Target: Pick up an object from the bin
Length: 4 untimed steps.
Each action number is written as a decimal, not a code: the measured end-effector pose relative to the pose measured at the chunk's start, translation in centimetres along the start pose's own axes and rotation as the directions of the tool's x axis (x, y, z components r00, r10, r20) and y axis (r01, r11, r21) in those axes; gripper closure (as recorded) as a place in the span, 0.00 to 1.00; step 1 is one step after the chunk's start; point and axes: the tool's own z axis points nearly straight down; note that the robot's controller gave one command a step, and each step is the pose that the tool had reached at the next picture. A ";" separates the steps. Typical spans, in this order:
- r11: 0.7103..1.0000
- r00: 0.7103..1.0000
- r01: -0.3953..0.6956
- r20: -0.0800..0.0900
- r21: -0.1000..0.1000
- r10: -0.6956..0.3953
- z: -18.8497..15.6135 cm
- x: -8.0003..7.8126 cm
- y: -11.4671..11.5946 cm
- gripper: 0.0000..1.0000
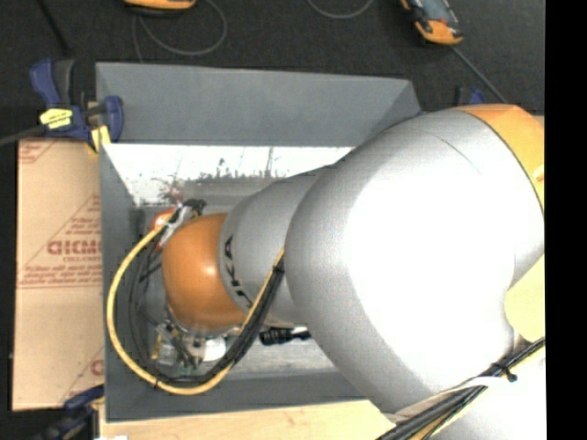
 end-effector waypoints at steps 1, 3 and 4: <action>0.999 0.999 -0.044 -0.007 0.009 0.045 -0.7 0.0 -1.3 1.00; 0.999 0.999 -0.036 -0.009 0.012 0.036 -1.6 0.0 -1.2 1.00; 0.999 0.999 -0.033 -0.014 0.016 0.033 -3.0 0.1 -1.4 1.00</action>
Offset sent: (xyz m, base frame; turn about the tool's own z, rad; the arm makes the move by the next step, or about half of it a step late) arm 0.0000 0.0000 0.0205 -0.0001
